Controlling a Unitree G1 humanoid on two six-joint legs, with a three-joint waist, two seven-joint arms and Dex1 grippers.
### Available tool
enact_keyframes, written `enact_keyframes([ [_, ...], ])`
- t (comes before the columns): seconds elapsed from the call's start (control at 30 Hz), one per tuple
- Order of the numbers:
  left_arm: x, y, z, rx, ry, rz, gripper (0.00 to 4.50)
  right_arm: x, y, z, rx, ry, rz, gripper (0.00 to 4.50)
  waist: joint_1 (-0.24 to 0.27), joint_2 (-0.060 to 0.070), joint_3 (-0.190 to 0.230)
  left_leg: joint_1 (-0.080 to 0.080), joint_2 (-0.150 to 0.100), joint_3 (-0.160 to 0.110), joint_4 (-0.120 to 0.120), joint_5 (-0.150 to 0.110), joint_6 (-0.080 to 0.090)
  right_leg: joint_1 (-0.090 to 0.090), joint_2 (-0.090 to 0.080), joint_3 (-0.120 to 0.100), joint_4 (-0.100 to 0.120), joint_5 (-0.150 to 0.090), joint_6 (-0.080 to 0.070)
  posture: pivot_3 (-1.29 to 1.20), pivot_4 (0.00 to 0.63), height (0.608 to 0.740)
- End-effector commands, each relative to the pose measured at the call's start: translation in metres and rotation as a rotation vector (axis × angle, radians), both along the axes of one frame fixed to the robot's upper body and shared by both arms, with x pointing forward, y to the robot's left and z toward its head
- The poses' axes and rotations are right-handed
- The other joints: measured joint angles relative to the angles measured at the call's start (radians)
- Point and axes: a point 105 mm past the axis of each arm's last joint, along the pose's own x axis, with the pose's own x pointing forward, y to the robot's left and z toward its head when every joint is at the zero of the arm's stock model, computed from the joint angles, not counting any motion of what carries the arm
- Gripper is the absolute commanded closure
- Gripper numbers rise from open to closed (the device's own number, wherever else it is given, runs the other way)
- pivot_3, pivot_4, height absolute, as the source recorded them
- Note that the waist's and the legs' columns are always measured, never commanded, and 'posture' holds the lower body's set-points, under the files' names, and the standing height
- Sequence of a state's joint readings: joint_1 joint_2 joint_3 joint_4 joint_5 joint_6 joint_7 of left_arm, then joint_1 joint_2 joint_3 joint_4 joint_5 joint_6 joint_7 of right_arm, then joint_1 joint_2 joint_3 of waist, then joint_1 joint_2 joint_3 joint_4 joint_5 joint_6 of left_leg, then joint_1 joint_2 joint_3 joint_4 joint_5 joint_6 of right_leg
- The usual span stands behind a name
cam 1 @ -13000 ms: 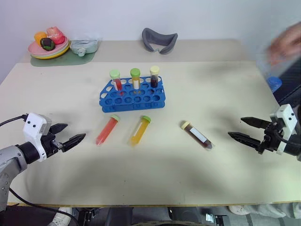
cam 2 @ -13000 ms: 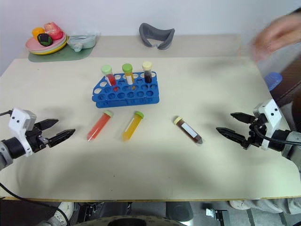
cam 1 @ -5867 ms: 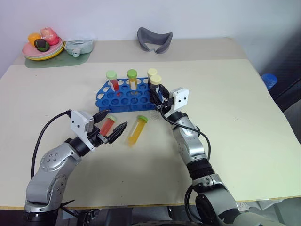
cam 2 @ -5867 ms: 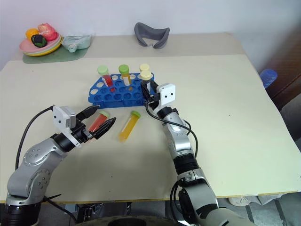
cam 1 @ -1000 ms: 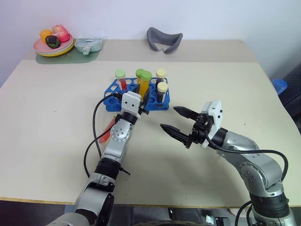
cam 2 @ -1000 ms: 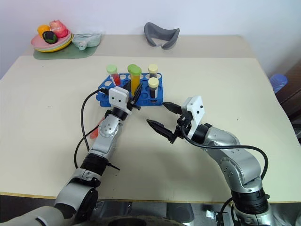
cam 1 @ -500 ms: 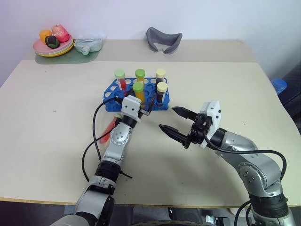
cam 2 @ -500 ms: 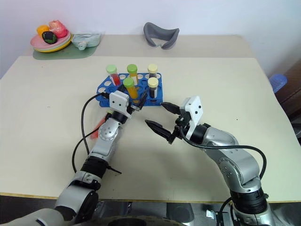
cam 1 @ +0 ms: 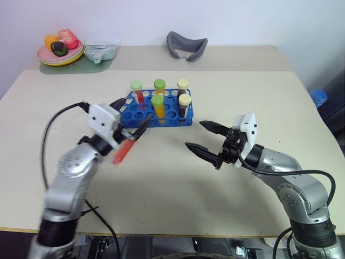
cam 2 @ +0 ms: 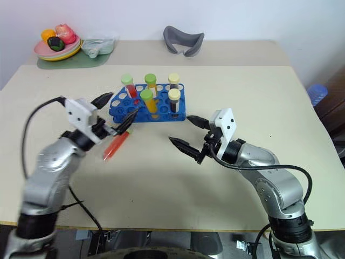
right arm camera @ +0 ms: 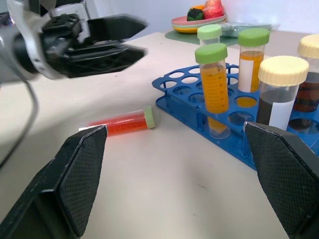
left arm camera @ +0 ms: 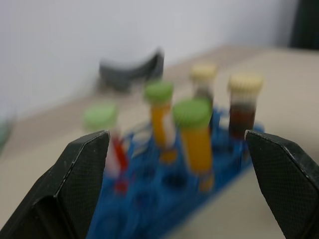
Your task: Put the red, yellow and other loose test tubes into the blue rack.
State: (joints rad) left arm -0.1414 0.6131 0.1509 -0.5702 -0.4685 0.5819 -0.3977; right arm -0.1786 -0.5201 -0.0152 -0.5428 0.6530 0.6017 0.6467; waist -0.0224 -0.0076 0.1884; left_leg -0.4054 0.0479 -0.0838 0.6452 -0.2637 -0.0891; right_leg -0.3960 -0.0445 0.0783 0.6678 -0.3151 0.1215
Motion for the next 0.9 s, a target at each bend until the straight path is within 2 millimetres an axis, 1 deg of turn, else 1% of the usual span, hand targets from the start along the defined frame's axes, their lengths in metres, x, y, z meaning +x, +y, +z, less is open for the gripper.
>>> enact_keyframes([
  [0.03,-0.009,0.014,-0.004,0.148,0.190,0.059,0.06,-0.002,0.007,0.008,0.032,-0.033,0.047,0.00,0.000,0.000,0.000,0.000,0.000,0.000,0.000,0.000,0.000,0.000,0.000,0.000,0.000,0.000,0.000,0.00,0.150,0.740],
  [0.07,-0.009,0.018,-0.010,0.256,0.253,0.087,0.06,-0.002,0.009,0.008,0.035,-0.031,0.060,0.00,0.000,-0.001,0.000,0.000,0.000,0.000,0.000,0.000,0.000,0.000,0.000,0.000,0.000,0.000,0.000,0.00,0.150,0.740],
  [0.1,-0.009,0.022,-0.013,0.328,0.306,0.112,0.06,-0.002,0.012,0.007,0.036,-0.029,0.071,0.00,0.000,-0.001,0.001,0.000,0.000,0.000,0.000,0.000,0.000,0.000,0.000,0.000,-0.001,0.000,0.000,0.00,0.150,0.740],
  [0.13,-0.009,0.022,-0.013,0.351,0.353,0.120,0.06,-0.002,0.014,0.007,0.039,-0.029,0.083,0.00,0.000,-0.001,0.001,0.000,0.000,0.000,0.000,0.000,0.000,0.000,0.000,0.000,-0.001,0.000,0.000,0.00,0.150,0.740],
  [0.2,-0.006,0.017,-0.011,0.328,0.459,0.118,0.06,-0.001,0.018,0.007,0.043,-0.029,0.104,0.00,0.003,-0.001,0.001,0.000,0.000,0.000,0.000,0.000,0.000,0.000,0.000,0.000,-0.001,0.000,0.000,0.00,0.150,0.740],
  [0.27,0.002,0.015,-0.011,0.325,0.563,0.149,0.06,-0.001,0.021,0.007,0.045,-0.029,0.123,0.00,0.007,-0.002,0.001,-0.001,0.000,0.000,0.000,0.000,0.000,0.001,0.000,-0.001,-0.001,0.000,0.000,0.00,0.150,0.740],
  [0.37,0.018,0.015,-0.014,0.365,0.653,0.185,0.06,0.000,0.025,0.006,0.043,-0.032,0.151,0.00,-0.004,-0.002,0.001,-0.001,-0.001,0.000,0.000,0.000,0.000,0.001,0.000,-0.001,-0.002,0.000,0.000,0.00,0.150,0.740],
  [0.47,0.026,0.012,-0.017,0.384,0.738,0.171,0.06,0.000,0.027,0.006,0.045,-0.038,0.166,0.00,-0.022,-0.001,0.001,-0.001,0.000,-0.001,-0.002,0.000,0.000,-0.001,0.000,-0.001,0.000,0.000,0.000,0.00,0.150,0.740],
  [0.53,0.031,0.010,-0.020,0.412,0.806,0.159,0.06,-0.001,0.029,0.006,0.049,-0.044,0.167,0.00,-0.024,-0.002,0.001,-0.001,0.000,-0.001,-0.001,0.000,0.000,-0.002,0.000,-0.001,0.000,0.000,0.000,0.00,0.150,0.740],
  [0.73,0.039,0.002,-0.024,0.483,0.927,0.159,0.06,-0.004,0.035,0.009,0.064,-0.050,0.155,0.00,-0.022,-0.002,0.001,-0.001,0.000,-0.001,0.000,0.000,-0.001,-0.002,0.000,-0.001,0.001,0.000,0.000,0.00,0.150,0.740],
  [0.9,0.033,-0.006,-0.035,0.521,1.021,0.125,0.06,-0.007,0.039,0.013,0.083,-0.047,0.140,0.00,-0.023,-0.002,0.001,-0.002,0.000,-0.001,0.000,0.001,-0.001,-0.002,0.000,-0.001,0.001,0.000,0.000,0.00,0.150,0.740],
])
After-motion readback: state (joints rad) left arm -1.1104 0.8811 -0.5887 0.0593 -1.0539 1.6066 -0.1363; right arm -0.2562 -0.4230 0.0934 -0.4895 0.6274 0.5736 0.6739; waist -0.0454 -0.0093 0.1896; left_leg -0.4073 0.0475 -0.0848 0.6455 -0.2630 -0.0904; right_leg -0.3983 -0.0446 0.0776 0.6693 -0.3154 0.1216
